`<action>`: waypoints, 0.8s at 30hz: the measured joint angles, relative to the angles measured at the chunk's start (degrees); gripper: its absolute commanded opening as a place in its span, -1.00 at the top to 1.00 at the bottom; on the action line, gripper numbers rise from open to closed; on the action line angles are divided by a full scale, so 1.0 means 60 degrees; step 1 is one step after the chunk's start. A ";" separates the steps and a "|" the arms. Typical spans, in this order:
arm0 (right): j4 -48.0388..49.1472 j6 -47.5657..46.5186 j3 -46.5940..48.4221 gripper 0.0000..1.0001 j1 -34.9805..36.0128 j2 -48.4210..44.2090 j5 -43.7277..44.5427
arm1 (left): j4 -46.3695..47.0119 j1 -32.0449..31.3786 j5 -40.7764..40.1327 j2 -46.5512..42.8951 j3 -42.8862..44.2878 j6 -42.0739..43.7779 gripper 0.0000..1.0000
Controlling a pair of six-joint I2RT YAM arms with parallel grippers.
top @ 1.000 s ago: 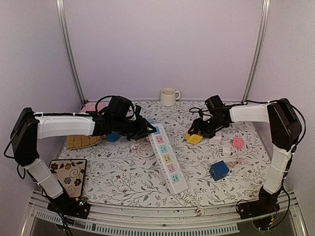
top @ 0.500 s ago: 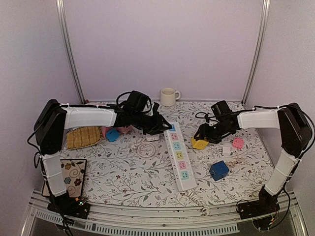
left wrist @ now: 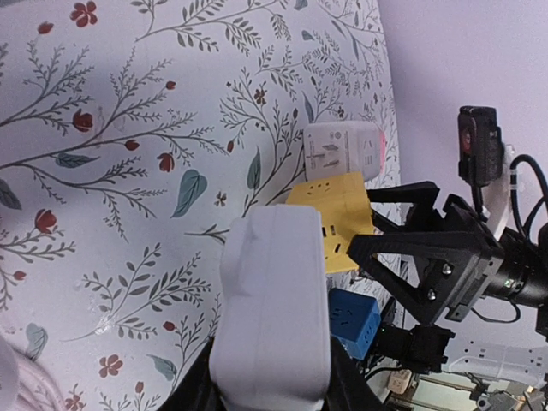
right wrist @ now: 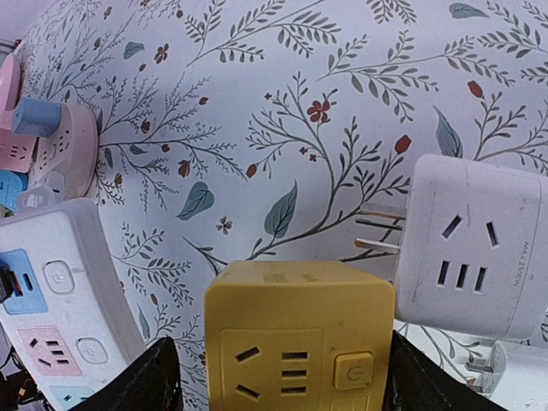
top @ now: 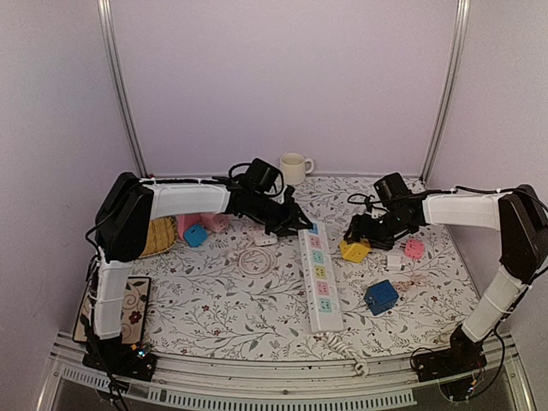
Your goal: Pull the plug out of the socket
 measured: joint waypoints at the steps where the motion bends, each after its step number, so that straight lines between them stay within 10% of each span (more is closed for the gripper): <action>1: -0.0022 -0.0015 0.0007 -0.63 0.0000 -0.0026 0.0007 | -0.0087 0.0000 0.0011 0.0084 0.0135 0.0029 0.34; 11: -0.0452 -0.0168 0.0160 -0.73 0.0000 -0.0401 0.0302 | -0.1122 -0.0004 -0.0164 0.0361 0.0492 0.0867 -0.18; 24: -0.0670 -0.0277 0.0361 -0.82 0.0000 -0.0852 0.0477 | -0.1789 -0.0004 -0.0772 0.0226 0.0794 0.1359 -0.31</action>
